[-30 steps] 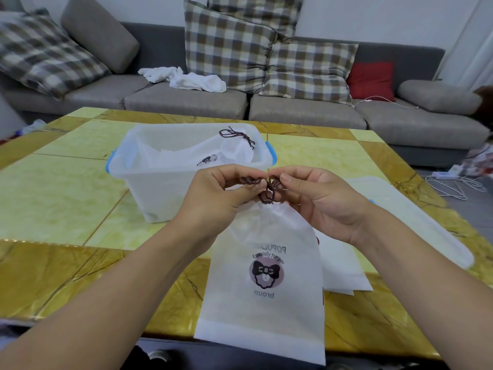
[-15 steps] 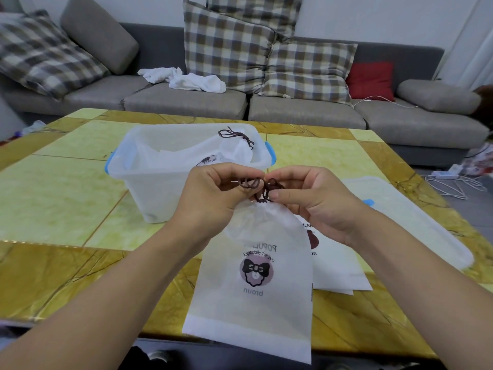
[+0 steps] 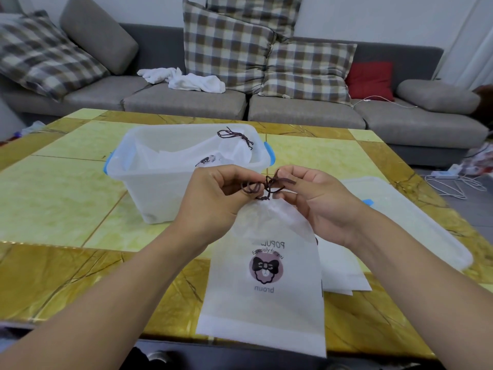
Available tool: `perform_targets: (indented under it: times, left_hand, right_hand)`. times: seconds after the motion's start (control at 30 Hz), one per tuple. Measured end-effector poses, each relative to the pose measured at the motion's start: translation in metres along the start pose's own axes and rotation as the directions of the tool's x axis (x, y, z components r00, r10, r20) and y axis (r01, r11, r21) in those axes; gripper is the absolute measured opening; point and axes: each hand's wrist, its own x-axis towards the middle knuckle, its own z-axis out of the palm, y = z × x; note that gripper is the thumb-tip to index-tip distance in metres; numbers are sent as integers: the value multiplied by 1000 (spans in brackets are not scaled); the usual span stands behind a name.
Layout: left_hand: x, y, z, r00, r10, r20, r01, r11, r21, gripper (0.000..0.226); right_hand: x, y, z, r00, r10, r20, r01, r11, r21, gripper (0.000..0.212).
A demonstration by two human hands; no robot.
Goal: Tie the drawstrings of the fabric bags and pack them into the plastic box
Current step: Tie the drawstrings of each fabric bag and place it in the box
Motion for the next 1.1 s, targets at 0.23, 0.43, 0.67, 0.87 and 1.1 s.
perform_targets:
  times: [0.23,0.43,0.67,0.87,1.1]
  left_hand:
    - [0,0,1,997,68,-23,-65,993,96,18]
    - [0,1,1,996,91,2,-91,990,110,21]
    - [-2,1,0,994,106,37,-110,979,169,22]
    - [-2,3,0,997,74,38,-78,987,139,24]
    - [-1,0,-1,999,48,26,-52,981,189,20]
  right_hand:
    - [1,-4,5,995,104,12,-104,984,141,16]
    - [8,-4,2,975,181,128,-216,909,357,19]
    - [4,-12,-1,981,194,16,-182,945,-271,44]
    - [6,-9,0,993,-114,-12,94,871,-482,8]
    - [0,-14,-2,979,-29,203,136,834,-535,33]
